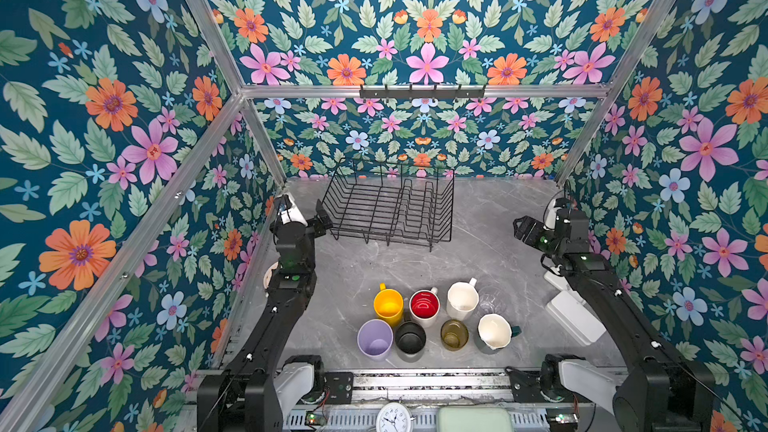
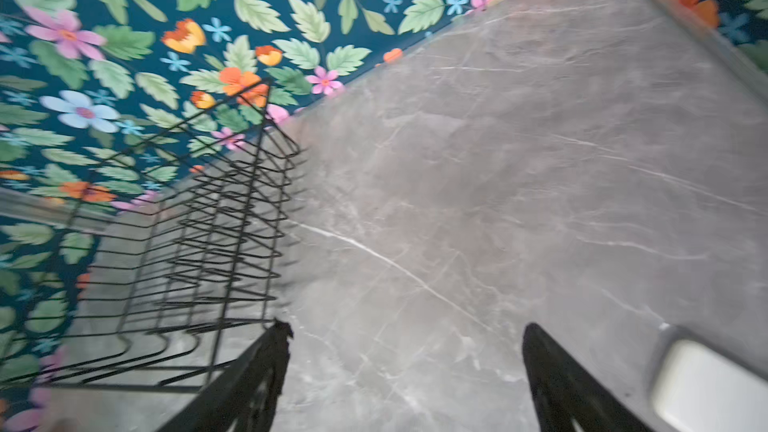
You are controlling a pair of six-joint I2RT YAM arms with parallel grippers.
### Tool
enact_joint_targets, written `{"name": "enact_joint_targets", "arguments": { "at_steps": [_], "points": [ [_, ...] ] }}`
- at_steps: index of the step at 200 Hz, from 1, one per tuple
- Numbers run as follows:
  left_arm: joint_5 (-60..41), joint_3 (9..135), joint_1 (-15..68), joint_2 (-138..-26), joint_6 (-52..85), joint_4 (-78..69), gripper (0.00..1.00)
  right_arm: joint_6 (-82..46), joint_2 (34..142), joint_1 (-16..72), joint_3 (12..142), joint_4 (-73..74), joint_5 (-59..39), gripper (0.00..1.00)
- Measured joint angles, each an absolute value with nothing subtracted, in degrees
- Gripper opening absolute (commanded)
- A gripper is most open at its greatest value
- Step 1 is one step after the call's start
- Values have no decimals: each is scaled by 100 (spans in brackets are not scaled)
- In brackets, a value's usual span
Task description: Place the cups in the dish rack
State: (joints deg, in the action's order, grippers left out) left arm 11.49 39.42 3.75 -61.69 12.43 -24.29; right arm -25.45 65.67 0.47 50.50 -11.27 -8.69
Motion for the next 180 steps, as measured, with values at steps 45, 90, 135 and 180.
{"name": "enact_joint_targets", "arguments": {
  "at_steps": [45,90,135,180],
  "points": [
    [1127,4488,370,-6519,989,-2379,100,-2657,7494,755,6307,-1592,-1199,79],
    [899,4436,364,-6379,1020,-2235,100,-2679,8770,1472,7511,-2075,-928,71],
    [766,4477,364,-6125,1037,-2226,100,-2679,10230,1927,8687,-2512,-587,63],
    [764,4456,349,-6042,1033,-2222,100,-2698,11168,2073,9397,-2733,-432,59]
  ]
}}
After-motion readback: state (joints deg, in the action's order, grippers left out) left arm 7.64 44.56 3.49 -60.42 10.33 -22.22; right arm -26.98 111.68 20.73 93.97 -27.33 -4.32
